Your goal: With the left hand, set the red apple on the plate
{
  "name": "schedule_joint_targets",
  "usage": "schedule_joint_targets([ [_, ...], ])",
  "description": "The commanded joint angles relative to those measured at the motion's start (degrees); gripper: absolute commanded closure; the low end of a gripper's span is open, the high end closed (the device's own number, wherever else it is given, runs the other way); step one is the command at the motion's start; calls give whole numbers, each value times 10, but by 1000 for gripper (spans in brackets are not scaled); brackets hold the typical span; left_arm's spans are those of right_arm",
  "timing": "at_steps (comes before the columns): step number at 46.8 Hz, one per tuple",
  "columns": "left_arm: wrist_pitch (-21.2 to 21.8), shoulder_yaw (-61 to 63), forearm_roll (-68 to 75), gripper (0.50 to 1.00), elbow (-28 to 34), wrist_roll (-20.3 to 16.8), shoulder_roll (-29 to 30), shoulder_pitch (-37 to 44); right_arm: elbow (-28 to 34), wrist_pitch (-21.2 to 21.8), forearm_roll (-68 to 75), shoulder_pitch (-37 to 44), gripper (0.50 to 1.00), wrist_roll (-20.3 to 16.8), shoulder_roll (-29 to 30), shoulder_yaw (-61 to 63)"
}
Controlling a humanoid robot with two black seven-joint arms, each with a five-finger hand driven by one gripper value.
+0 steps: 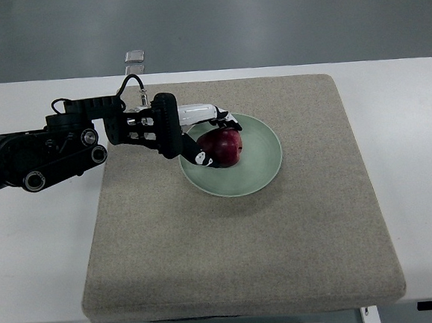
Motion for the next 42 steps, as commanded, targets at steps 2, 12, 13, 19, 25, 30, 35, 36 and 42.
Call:
schedule_joint_targets([
  [2,0,-1,-1,542,0,0,0,2,0,0,0,0,538,0,0,0],
  [12,0,-1,-1,540,0,0,1,2,0,0,0,0,536,0,0,1],
  [13,1,-1,-1,540,0,0,1,2,0,0,0,0,536,0,0,1],
  [19,0,-5,-2,540,3,0,2,2,0,0,0,0,536,0,0,0],
  [25,1,-8,-3,538,34,-2,3,2,0,0,0,0,536,0,0,0],
  [30,1,-10,-3,538,64,-5,7,1,0,0,0,0,536,0,0,1],
  [35,1,-23,-4,538,97,-7,11,1,0,0,0,0,536,0,0,0],
  [36,1,-26,-4,538,104,-7,11,1,0,0,0,0,536,0,0,0],
  [42,5,-56,-10,538,152,-7,11,2,0,0,0,0,536,0,0,0],
])
